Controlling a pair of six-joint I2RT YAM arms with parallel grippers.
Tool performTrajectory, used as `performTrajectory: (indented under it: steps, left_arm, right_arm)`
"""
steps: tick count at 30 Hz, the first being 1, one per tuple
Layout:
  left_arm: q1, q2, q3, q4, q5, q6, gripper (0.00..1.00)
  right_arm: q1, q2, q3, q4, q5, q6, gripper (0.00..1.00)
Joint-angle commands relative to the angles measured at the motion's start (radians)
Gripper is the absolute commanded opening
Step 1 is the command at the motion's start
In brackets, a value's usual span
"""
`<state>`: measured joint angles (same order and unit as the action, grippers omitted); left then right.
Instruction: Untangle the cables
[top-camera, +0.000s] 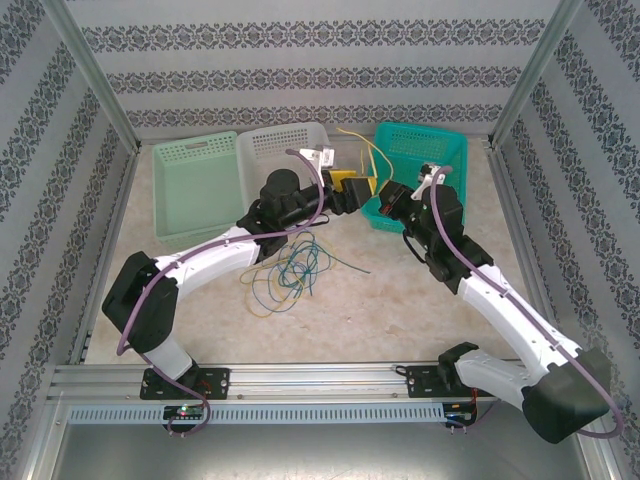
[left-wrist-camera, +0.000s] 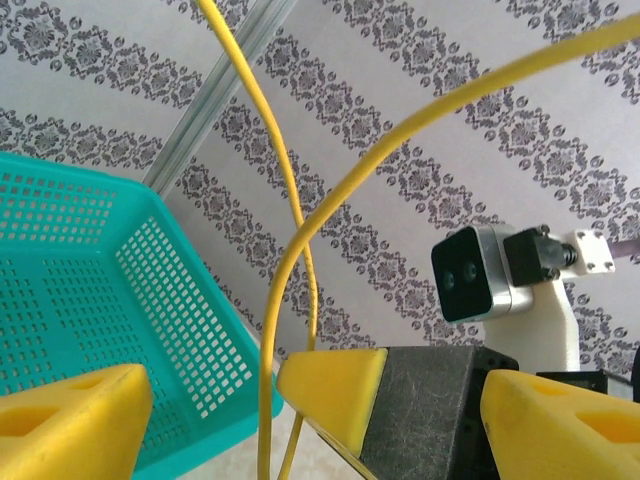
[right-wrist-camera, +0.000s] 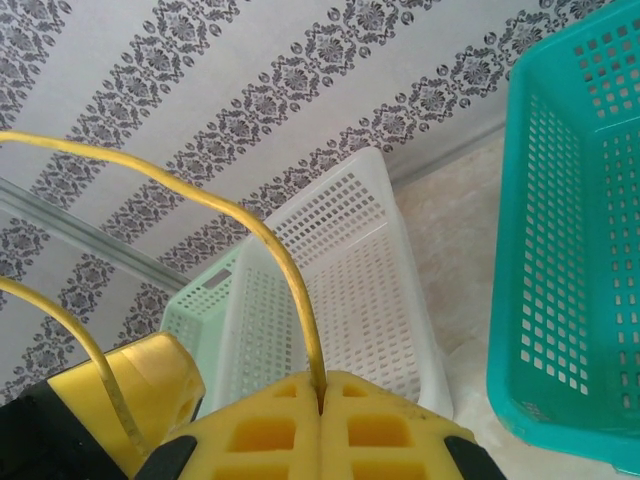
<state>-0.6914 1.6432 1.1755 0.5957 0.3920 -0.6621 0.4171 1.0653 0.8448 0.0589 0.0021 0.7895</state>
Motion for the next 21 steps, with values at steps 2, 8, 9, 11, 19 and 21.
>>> performTrajectory:
  steps: [2,8,9,11,19,21]
  left_arm:
    - [-0.011,0.01,0.039,-0.036,-0.009,0.075,0.81]
    - [-0.011,0.02,0.035,0.012,0.002,0.088,0.48]
    - [-0.011,0.018,0.027,0.024,0.006,0.089,0.42]
    - [-0.014,0.01,0.004,0.059,0.014,0.096,0.3]
    - [-0.079,-0.073,-0.05,0.038,0.005,0.286,0.06]
    - [-0.103,-0.104,-0.061,0.023,-0.012,0.35,0.05]
  right_arm:
    - [0.016,0.022,0.05,-0.005,-0.061,-0.027,0.0]
    - [0.012,0.029,0.047,-0.003,-0.079,-0.021,0.0]
    - [0.007,0.027,0.043,0.001,-0.08,-0.012,0.0]
    - [-0.018,0.021,0.019,0.025,-0.083,0.043,0.0]
    - [-0.179,0.055,-0.112,0.253,-0.2,0.435,0.0]
    - [-0.199,0.074,-0.132,0.281,-0.22,0.532,0.0]
